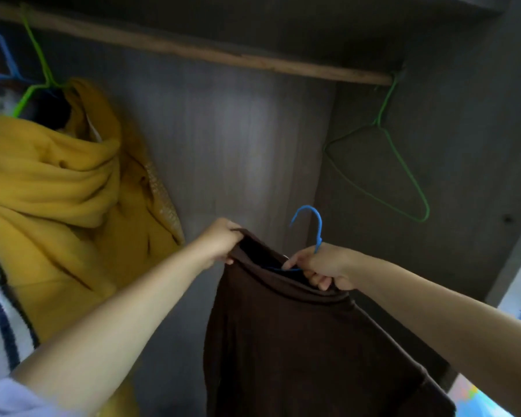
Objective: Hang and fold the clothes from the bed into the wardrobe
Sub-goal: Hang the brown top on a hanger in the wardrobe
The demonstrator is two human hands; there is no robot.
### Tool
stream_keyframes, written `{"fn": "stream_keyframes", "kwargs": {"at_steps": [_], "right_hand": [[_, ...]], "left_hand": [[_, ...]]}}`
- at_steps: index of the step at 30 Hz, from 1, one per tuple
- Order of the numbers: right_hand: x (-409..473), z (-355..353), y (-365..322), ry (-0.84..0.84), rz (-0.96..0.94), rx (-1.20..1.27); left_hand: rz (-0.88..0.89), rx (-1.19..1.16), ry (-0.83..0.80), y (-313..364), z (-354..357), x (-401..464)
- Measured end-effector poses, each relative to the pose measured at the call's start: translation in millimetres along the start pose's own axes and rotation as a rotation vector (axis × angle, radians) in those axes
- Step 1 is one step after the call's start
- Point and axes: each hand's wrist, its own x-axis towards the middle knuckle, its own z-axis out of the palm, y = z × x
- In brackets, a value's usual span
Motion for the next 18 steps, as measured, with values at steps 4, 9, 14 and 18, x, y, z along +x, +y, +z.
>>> {"fn": "stream_keyframes", "kwargs": {"at_steps": [4,9,14,18], "right_hand": [[12,7,-32,-0.081,-0.058,0.194],[10,4,-104,-0.070,-0.253,0.499],[21,27,-164,0.064,-0.402,0.251],[32,52,-199,0.271,-0.630,-0.143]], "left_hand": [[-0.031,-0.185,-0.190,0,-5,-16],[0.238,-0.077,0.050,16,-20,-28],[0.333,-0.030,0.030,49,-31,-49],[0.270,0.136,0.259,58,-57,-64]]}}
